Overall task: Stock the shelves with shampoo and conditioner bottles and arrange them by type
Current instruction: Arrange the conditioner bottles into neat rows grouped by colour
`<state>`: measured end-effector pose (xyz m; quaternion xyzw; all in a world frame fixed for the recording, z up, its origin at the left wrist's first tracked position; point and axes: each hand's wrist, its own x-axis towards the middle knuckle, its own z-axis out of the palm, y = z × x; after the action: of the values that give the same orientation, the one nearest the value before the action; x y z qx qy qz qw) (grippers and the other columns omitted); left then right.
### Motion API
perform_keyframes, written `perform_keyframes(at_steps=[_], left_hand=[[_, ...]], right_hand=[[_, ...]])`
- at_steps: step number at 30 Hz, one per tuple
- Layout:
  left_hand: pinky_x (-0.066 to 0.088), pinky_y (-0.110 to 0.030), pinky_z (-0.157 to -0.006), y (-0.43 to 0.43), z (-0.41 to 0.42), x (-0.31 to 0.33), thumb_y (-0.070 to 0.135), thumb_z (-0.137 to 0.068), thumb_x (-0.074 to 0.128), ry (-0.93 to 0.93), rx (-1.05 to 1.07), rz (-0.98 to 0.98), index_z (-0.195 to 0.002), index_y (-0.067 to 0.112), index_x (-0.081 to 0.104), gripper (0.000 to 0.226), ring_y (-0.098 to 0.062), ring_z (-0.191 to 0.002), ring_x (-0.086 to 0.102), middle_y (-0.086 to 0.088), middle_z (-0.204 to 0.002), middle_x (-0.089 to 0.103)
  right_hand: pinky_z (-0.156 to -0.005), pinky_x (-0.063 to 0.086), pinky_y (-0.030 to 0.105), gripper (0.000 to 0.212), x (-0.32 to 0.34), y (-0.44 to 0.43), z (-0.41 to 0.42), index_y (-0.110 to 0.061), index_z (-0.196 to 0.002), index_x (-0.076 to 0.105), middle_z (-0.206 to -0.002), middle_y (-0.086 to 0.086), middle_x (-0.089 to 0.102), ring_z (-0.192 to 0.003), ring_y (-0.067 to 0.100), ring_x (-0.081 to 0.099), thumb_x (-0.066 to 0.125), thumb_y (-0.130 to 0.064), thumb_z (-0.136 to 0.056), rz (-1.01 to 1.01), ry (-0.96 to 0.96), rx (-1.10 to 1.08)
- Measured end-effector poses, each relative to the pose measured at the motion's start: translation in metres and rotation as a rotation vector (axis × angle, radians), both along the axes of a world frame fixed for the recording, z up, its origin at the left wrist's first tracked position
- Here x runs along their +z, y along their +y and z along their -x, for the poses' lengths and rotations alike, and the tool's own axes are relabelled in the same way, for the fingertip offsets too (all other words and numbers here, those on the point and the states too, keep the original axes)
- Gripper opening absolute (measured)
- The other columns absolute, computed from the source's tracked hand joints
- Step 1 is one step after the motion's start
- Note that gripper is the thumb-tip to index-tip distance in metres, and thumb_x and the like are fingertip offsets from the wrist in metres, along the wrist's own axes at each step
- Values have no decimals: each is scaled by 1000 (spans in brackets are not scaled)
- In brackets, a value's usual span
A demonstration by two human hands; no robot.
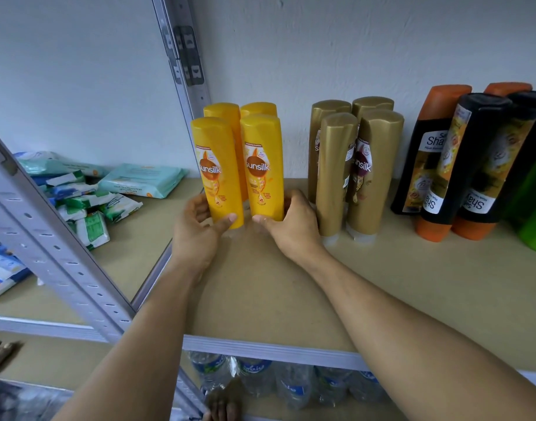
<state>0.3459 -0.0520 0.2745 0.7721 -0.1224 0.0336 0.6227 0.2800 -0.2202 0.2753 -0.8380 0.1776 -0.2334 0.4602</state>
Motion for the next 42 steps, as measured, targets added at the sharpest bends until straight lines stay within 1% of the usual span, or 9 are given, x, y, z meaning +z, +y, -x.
perform_keyframes(at_steps=[3, 7, 12, 15, 20, 24, 31, 35, 42], left_hand=[[45, -14, -78, -10, 5, 0, 31, -74, 89, -77, 114, -38, -130, 16, 55, 67, -4, -100, 60, 7, -117, 64], [43, -13, -72, -16, 5, 1, 35, -71, 91, -87, 172, -54, -121, 23, 54, 63, 4, -93, 58, 9, -111, 63], [50, -22, -83, -15, 2, 0, 36, -70, 91, -69, 165, -48, -128, 19, 57, 69, -9, -104, 64, 6, -119, 67], [47, -20, -83, -16, 1, 0, 32, -72, 90, -62, 160, -35, -133, 17, 57, 71, -11, -108, 63, 5, -124, 67], [45, -28, -91, -19, 2, 1, 33, -79, 85, -62, 156, -34, -143, 19, 51, 74, -10, -117, 57, 4, -137, 61], [46, -35, -96, -19, 0, 0, 37, -81, 83, -62, 177, -49, -145, 23, 48, 74, -17, -126, 57, 2, -140, 59], [48, -43, -101, -21, -2, -3, 41, -83, 79, -64, 195, -86, -148, 25, 45, 75, -20, -129, 55, 2, -143, 58], [47, -41, -102, -21, -2, -4, 39, -85, 79, -87, 194, -93, -149, 23, 45, 74, -20, -129, 55, 0, -144, 57], [48, -44, -104, -20, -3, -5, 42, -86, 77, -69, 176, -98, -148, 28, 43, 73, -18, -130, 54, 3, -144, 57]], right_hand=[[-86, 43, 26, 58, -2, 0, -2, -16, -126, 55, -123, 2, 62, -114, 18, 58, 84, -38, -80, 14, -17, -3], [-96, 52, 37, 55, -4, -1, -3, -17, -126, 57, -123, 2, 64, -113, 20, 61, 84, -34, -81, 4, -44, 16], [-97, 50, 35, 59, -5, -1, -4, -16, -129, 55, -126, 3, 63, -117, 22, 60, 84, -34, -81, 31, -45, 12], [-97, 46, 33, 60, -5, 0, -4, -16, -131, 54, -129, 4, 61, -120, 22, 57, 83, -35, -82, 51, -35, 12], [-96, 46, 32, 63, -4, -1, -5, -17, -133, 52, -131, 3, 61, -122, 22, 57, 82, -38, -82, 52, -22, 20], [-96, 45, 30, 64, -3, 0, -5, -18, -135, 52, -133, 3, 61, -123, 22, 58, 82, -39, -83, 32, -18, 40], [-94, 44, 28, 65, -2, 0, -6, -21, -137, 51, -135, 1, 62, -124, 22, 58, 81, -40, -83, 26, -18, 52], [-97, 48, 32, 65, -4, 0, -7, -21, -137, 51, -133, 1, 63, -122, 22, 60, 81, -42, -83, 43, -27, 64], [-97, 48, 34, 64, -3, 0, -5, -22, -138, 50, -133, 1, 62, -122, 23, 60, 78, -44, -84, 83, -15, 52]])
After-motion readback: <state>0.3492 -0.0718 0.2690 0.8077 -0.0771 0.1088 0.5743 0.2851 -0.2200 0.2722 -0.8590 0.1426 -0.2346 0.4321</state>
